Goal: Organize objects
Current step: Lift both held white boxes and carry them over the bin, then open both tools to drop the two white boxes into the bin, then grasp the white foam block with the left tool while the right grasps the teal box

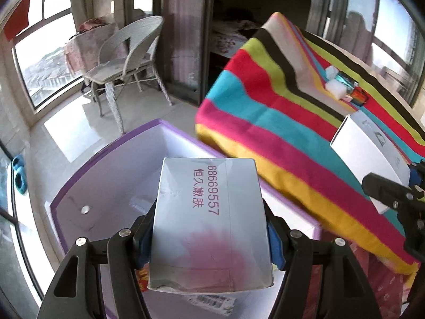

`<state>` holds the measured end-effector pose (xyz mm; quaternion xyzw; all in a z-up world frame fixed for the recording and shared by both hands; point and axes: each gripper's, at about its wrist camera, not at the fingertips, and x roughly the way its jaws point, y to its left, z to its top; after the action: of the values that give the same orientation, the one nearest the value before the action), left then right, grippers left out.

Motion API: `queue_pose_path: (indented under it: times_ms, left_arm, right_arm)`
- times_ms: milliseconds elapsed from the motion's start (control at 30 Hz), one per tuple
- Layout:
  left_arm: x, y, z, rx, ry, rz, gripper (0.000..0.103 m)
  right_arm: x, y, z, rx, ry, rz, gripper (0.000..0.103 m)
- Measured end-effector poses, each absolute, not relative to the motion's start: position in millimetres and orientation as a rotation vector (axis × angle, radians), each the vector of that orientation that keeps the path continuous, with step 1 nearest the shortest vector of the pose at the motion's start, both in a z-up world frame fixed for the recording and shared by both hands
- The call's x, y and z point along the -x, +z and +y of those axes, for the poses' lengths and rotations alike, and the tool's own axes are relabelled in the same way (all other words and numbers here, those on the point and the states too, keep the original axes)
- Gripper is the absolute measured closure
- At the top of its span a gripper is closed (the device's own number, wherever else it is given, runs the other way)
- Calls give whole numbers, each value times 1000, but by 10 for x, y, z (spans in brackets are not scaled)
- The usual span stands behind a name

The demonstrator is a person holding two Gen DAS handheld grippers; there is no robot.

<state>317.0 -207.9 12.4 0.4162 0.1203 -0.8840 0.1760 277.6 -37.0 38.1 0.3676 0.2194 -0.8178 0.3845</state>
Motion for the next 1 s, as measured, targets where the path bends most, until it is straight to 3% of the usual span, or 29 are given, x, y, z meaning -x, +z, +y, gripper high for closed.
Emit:
queue_pose_path:
  times_ms: [567, 700, 1000]
  left_arm:
    - [-3429, -161, -2627, -1193, -2256, 390, 35]
    - [-3268, -153, -2614, -1203, -2205, 351, 27]
    - [-2580, 102, -2132, -1176, -2388, 328, 20]
  right_arm:
    - [-3100, 115, -742, -902, -1806, 590, 57]
    - [-3066, 18, -763, -898, -1758, 619, 38]
    - [-2031, 90, 50, -1021, -2056, 376, 32]
